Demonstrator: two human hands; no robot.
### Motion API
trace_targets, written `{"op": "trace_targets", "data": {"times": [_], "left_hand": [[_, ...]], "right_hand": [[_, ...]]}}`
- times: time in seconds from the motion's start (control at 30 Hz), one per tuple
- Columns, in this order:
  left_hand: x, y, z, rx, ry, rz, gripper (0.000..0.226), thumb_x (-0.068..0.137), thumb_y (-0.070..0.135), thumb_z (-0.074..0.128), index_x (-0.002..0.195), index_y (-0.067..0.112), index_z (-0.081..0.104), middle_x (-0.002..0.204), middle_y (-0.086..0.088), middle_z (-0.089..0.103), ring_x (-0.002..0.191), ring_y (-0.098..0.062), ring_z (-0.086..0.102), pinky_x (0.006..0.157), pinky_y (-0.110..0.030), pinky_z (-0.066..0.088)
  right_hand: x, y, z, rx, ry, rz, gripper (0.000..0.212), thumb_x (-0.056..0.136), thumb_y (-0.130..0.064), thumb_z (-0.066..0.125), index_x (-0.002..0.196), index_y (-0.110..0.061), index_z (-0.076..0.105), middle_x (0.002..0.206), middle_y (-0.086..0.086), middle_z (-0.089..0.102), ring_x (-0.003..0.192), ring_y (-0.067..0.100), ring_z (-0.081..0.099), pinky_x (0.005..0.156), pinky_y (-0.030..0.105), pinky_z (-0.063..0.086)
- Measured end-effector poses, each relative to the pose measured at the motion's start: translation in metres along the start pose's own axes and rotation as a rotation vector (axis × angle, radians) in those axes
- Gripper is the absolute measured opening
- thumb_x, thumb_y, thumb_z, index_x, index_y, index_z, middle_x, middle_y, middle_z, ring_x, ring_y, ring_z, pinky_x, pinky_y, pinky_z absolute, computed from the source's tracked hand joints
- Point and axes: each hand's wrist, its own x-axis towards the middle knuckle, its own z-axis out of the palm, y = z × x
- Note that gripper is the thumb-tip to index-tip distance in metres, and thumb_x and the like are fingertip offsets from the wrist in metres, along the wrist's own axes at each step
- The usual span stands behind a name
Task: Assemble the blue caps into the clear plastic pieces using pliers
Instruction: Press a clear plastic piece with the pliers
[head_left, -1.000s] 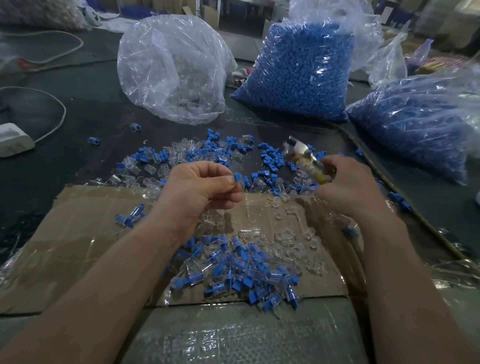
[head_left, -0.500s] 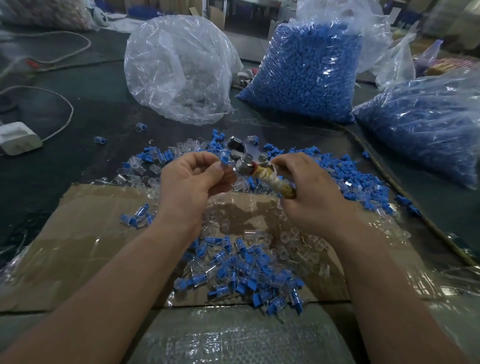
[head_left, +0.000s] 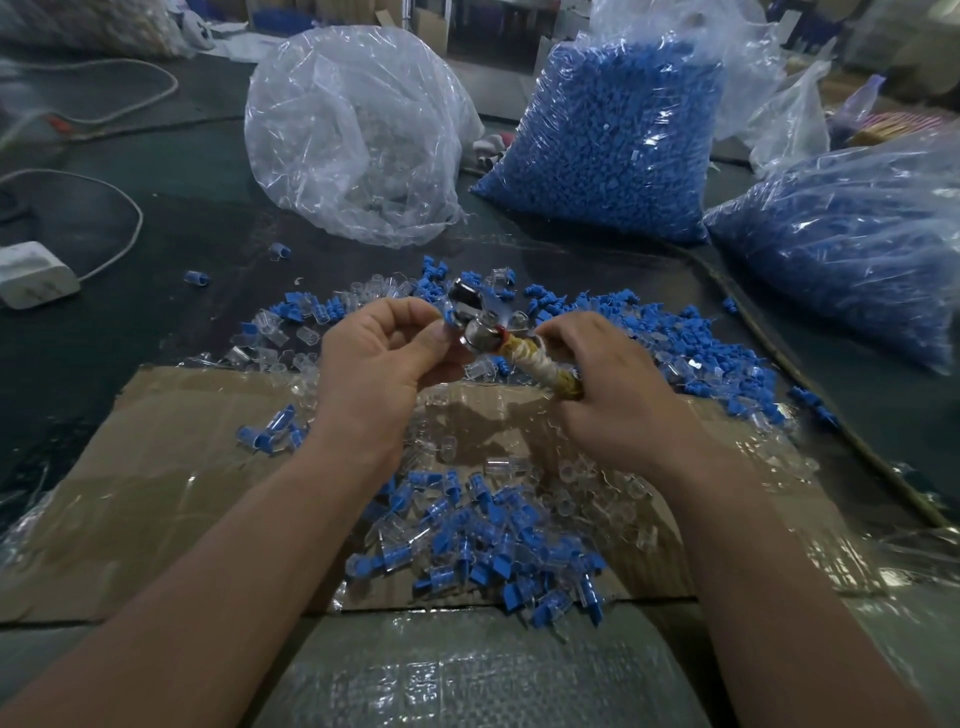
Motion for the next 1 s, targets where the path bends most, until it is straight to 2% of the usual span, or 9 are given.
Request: {"op": "trace_targets", "data": {"times": [0.07, 0.2, 0.27, 0.43, 0.7, 0.9, 1.0], "left_hand": [[-0.0005, -0.0005, 0.0009, 0.003, 0.004, 0.007, 0.016, 0.081, -0.006, 0.056, 0.077, 0.009, 0.057, 0.059, 0.002, 0.068, 0.056, -0.010, 0.065, 0.053, -0.019, 0.053], [-0.0014, -0.0010, 0.0019, 0.028, 0.016, 0.033, 0.017, 0.081, -0.006, 0.057, 0.075, 0.010, 0.056, 0.058, 0.003, 0.067, 0.055, -0.009, 0.065, 0.052, -0.018, 0.053], [-0.0020, -0.0013, 0.0019, 0.054, 0.021, 0.054, 0.017, 0.081, -0.005, 0.057, 0.075, 0.011, 0.056, 0.057, 0.004, 0.066, 0.054, -0.009, 0.064, 0.052, -0.018, 0.053], [-0.0024, -0.0017, 0.0014, 0.092, 0.028, 0.089, 0.016, 0.082, -0.003, 0.058, 0.075, 0.011, 0.056, 0.057, 0.004, 0.066, 0.054, -0.009, 0.064, 0.052, -0.018, 0.052], [-0.0033, -0.0016, 0.0019, 0.105, 0.041, 0.074, 0.018, 0.082, -0.003, 0.058, 0.074, 0.012, 0.056, 0.055, 0.005, 0.065, 0.052, -0.008, 0.063, 0.050, -0.017, 0.051], [-0.0036, 0.0018, 0.0015, 0.113, 0.046, 0.084, 0.017, 0.082, -0.003, 0.059, 0.074, 0.012, 0.057, 0.057, 0.002, 0.066, 0.053, -0.010, 0.064, 0.050, -0.017, 0.050], [-0.0016, 0.0048, -0.0022, 0.114, 0.035, 0.049, 0.015, 0.081, -0.003, 0.060, 0.075, 0.010, 0.058, 0.059, 0.000, 0.067, 0.054, -0.011, 0.065, 0.051, -0.018, 0.052]], "right_hand": [[0.0000, -0.0009, -0.0003, -0.004, -0.021, 0.001, 0.034, 0.077, -0.005, 0.056, 0.101, -0.024, 0.042, 0.094, -0.008, 0.038, 0.087, 0.009, 0.037, 0.070, 0.021, 0.028], [0.0000, -0.0033, 0.0000, -0.029, -0.028, 0.008, 0.034, 0.078, -0.007, 0.055, 0.108, -0.020, 0.048, 0.095, -0.005, 0.042, 0.086, 0.012, 0.039, 0.074, 0.025, 0.028], [0.0004, -0.0046, 0.0003, -0.019, -0.005, 0.002, 0.032, 0.079, -0.007, 0.056, 0.108, -0.019, 0.050, 0.092, -0.005, 0.044, 0.083, 0.012, 0.040, 0.070, 0.023, 0.028], [0.0016, -0.0062, 0.0020, 0.016, 0.025, -0.020, 0.026, 0.077, -0.005, 0.056, 0.091, -0.025, 0.047, 0.076, -0.008, 0.045, 0.068, 0.004, 0.039, 0.059, 0.016, 0.028], [0.0020, -0.0060, 0.0019, 0.010, 0.049, -0.003, 0.020, 0.075, -0.003, 0.056, 0.091, -0.014, 0.057, 0.065, -0.013, 0.044, 0.061, 0.001, 0.040, 0.054, 0.020, 0.029], [0.0002, -0.0058, 0.0023, 0.001, 0.096, -0.024, 0.026, 0.072, -0.003, 0.059, 0.094, -0.016, 0.060, 0.068, -0.013, 0.046, 0.063, 0.004, 0.042, 0.058, 0.020, 0.030], [0.0008, -0.0025, 0.0024, 0.016, 0.128, -0.026, 0.034, 0.071, -0.001, 0.060, 0.103, -0.013, 0.062, 0.085, -0.004, 0.056, 0.077, 0.011, 0.048, 0.069, 0.022, 0.037]]}}
